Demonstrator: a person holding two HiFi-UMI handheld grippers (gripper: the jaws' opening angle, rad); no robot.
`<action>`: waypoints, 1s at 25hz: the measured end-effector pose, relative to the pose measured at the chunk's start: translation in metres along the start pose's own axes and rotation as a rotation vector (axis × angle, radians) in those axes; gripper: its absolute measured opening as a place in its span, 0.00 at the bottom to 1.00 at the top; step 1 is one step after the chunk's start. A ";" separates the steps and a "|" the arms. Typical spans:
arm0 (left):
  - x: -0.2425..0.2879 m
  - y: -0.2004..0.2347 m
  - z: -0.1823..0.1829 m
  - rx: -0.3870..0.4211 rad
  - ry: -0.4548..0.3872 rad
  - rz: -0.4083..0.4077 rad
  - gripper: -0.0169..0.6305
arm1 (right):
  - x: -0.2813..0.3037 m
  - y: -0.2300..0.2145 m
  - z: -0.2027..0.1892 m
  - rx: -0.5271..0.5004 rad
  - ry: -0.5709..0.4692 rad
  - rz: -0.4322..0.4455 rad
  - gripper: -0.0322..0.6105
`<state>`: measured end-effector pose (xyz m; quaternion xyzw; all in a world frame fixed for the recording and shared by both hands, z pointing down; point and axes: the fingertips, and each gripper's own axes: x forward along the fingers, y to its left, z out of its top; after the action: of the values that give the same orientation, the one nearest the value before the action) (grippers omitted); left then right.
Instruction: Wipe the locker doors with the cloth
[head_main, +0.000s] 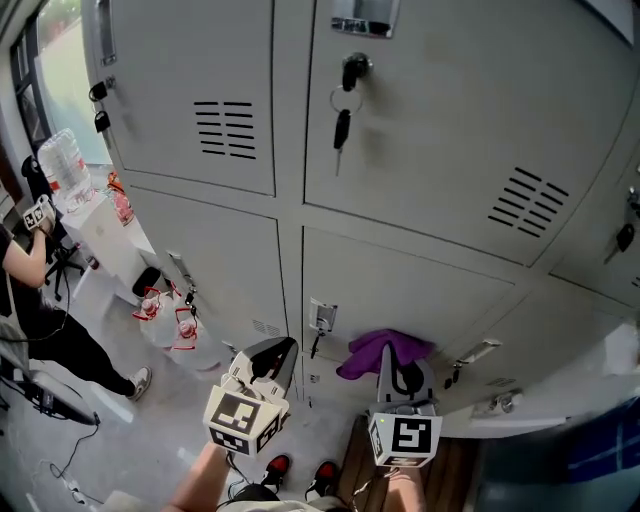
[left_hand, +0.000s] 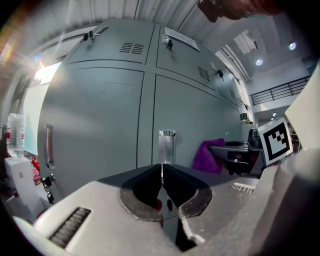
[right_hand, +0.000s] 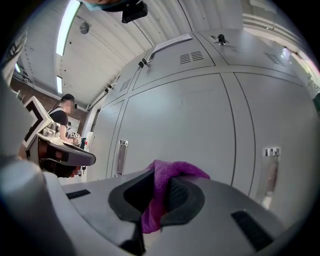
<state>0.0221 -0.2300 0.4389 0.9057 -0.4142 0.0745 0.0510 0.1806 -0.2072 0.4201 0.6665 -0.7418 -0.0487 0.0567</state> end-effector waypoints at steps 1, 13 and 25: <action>0.003 -0.005 0.001 0.002 0.000 -0.011 0.07 | -0.003 -0.006 -0.002 0.000 0.005 -0.011 0.10; 0.024 -0.055 0.002 0.019 0.005 -0.091 0.07 | -0.040 -0.070 -0.019 0.020 0.048 -0.142 0.10; 0.022 -0.068 -0.001 0.024 0.015 -0.079 0.07 | -0.047 -0.084 -0.025 0.035 0.049 -0.147 0.10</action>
<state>0.0880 -0.2022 0.4418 0.9213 -0.3769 0.0841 0.0463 0.2718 -0.1697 0.4319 0.7210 -0.6900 -0.0233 0.0594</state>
